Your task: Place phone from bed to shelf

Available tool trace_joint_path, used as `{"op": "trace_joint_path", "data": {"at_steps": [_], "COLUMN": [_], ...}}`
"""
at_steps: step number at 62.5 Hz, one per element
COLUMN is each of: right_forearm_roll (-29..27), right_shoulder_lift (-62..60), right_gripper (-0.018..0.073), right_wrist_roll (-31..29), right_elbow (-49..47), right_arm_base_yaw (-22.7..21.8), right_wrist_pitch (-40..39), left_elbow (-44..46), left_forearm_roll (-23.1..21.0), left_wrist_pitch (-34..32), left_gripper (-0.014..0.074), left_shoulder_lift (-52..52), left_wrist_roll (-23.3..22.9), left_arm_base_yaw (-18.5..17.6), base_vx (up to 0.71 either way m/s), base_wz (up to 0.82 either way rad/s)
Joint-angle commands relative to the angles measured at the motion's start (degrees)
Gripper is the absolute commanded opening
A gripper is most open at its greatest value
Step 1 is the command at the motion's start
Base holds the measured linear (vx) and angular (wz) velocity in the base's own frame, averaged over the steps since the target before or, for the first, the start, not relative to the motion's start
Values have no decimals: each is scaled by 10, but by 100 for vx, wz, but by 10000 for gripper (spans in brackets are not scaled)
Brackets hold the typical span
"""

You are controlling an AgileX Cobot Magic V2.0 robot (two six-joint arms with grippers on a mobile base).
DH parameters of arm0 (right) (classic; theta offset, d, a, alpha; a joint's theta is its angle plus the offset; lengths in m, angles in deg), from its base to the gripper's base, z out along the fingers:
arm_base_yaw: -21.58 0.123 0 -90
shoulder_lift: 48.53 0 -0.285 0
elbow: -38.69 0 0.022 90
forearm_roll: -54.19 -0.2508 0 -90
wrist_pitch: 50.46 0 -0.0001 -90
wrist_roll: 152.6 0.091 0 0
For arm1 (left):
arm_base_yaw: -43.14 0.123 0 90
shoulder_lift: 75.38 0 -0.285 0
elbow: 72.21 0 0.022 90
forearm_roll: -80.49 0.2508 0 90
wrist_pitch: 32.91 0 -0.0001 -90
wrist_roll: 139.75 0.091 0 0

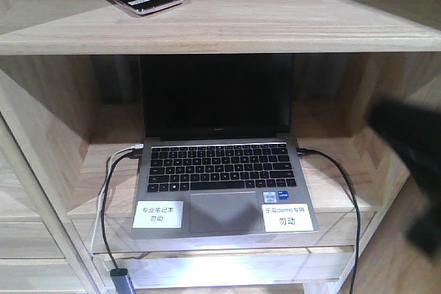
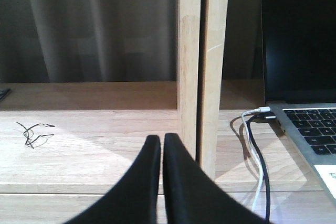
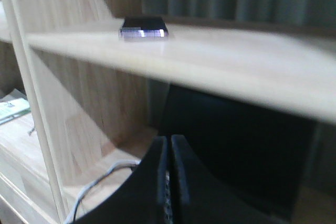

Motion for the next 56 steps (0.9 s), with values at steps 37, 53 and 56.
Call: {"op": "trace_joint_path", "data": {"at_steps": [37, 53, 56], "right_forearm_roll": [-18, -19, -19], "right_shoulder_lift": [-144, -144, -144], "right_gripper": [-5, -5, -5], "right_wrist_roll": [-6, -6, -6], "right_elbow": [138, 138, 138], "right_arm_base_yaw": [-4, -4, -4], "right_wrist_pitch": [-108, -108, -108], "left_elbow": [-4, -4, -4], "left_forearm_roll": [-5, -5, -5], "left_wrist_pitch": [-43, -43, -43], "left_gripper": [1, 1, 1], "left_shoulder_lift": [4, 4, 4], "left_wrist_roll": [0, 0, 0], "left_arm_base_yaw": [-1, -1, -1], "base_vx": [0, 0, 0], "base_wz": [0, 0, 0]}}
